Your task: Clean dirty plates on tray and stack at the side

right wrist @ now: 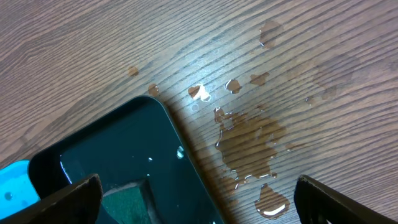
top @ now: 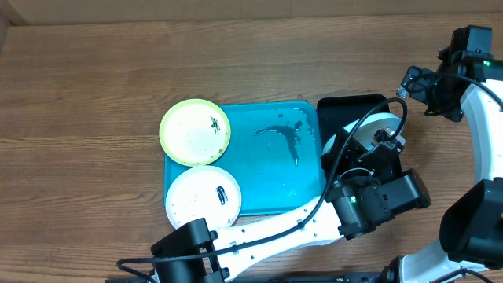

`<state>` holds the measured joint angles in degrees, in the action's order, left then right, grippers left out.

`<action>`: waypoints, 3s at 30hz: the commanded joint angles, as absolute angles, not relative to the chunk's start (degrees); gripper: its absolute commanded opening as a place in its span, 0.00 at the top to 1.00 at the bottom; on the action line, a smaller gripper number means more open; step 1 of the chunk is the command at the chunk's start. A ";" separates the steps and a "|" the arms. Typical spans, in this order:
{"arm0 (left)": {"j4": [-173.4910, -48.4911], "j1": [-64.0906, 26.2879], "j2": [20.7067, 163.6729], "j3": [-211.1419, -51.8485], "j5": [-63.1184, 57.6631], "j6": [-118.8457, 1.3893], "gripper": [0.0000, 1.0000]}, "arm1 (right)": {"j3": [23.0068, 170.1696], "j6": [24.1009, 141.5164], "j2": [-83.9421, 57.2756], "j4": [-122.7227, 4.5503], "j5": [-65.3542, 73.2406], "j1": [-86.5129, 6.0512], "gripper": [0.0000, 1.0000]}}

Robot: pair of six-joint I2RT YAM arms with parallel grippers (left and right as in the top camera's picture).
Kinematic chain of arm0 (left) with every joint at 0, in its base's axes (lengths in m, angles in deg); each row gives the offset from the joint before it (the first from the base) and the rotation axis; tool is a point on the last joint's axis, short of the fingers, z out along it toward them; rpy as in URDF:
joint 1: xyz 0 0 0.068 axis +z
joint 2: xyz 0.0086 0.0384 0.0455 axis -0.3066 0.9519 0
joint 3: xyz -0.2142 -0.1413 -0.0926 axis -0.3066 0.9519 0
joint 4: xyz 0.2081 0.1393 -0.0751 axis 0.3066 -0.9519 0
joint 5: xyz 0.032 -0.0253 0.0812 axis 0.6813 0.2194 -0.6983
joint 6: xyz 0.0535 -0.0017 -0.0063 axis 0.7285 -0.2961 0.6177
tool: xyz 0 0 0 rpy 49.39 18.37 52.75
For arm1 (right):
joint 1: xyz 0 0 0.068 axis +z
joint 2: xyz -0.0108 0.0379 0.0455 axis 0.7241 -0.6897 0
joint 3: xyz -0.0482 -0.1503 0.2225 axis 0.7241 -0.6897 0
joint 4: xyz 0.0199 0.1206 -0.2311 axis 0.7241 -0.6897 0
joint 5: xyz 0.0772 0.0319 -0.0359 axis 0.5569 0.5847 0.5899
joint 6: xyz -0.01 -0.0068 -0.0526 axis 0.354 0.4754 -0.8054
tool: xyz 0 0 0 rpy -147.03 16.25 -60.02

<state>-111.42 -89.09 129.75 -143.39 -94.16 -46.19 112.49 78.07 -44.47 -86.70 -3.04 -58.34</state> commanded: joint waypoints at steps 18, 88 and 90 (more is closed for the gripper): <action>-107.59 -90.69 130.06 -144.78 -101.04 -47.37 0.96 | 112.73 78.31 -44.60 -86.42 -3.61 -58.25 0.00; -131.85 -5.27 130.04 -144.72 -5.79 -63.50 0.96 | 112.73 78.31 -44.60 -86.42 -3.61 -58.25 0.00; -132.44 -1.21 130.04 -144.72 -7.86 -63.48 0.96 | 112.73 78.31 -44.60 -86.42 -3.61 -58.25 0.00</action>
